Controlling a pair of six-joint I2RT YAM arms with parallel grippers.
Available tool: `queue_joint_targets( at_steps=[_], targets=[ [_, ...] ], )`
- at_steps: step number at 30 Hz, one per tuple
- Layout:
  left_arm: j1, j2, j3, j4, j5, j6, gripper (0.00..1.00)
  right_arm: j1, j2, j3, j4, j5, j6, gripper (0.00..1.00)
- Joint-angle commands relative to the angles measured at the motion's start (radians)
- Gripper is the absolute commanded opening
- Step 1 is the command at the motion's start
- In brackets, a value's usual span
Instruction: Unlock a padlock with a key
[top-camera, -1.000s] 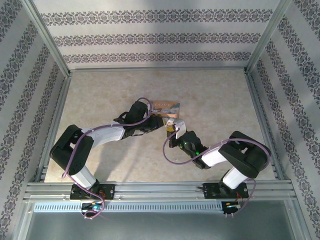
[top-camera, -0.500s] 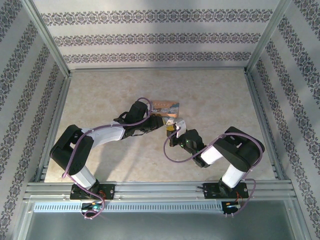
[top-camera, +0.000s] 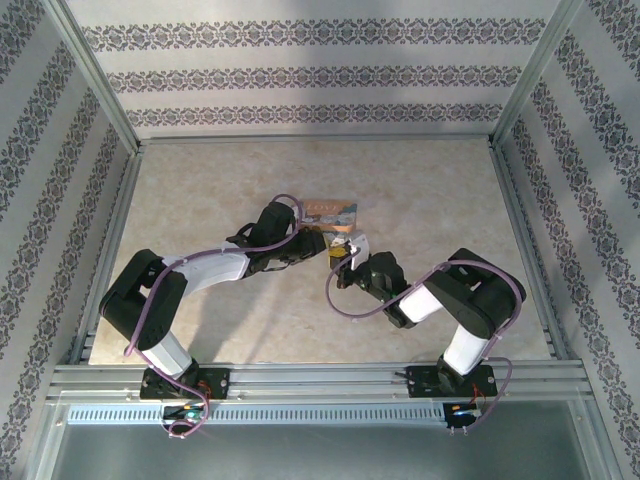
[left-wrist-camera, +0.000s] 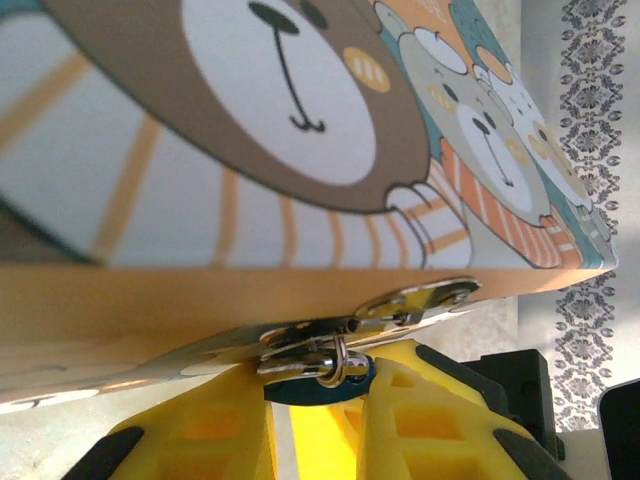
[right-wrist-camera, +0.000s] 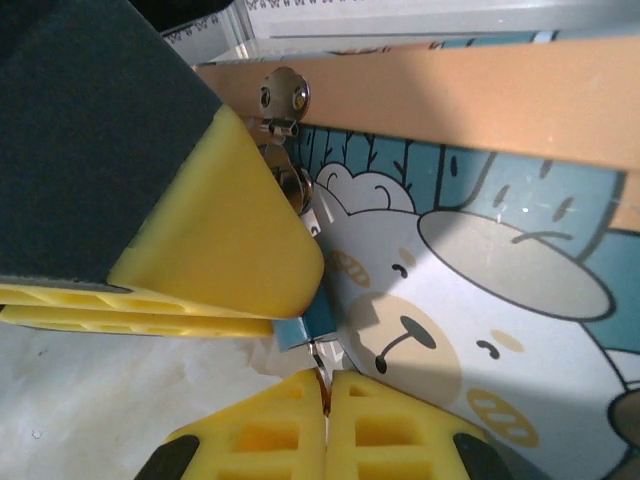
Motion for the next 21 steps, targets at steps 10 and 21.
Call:
queue_joint_targets(
  at_steps=[10, 21],
  targets=[
    [-0.017, 0.023, -0.032, 0.088, 0.085, -0.001, 0.21, -0.013, 0.022, 0.074, 0.06, -0.043, 0.043, 0.0],
    [-0.014, 0.07, -0.053, 0.141, 0.058, -0.012, 0.2, 0.01, 0.132, 0.057, 0.139, 0.026, 0.18, 0.0]
  ],
)
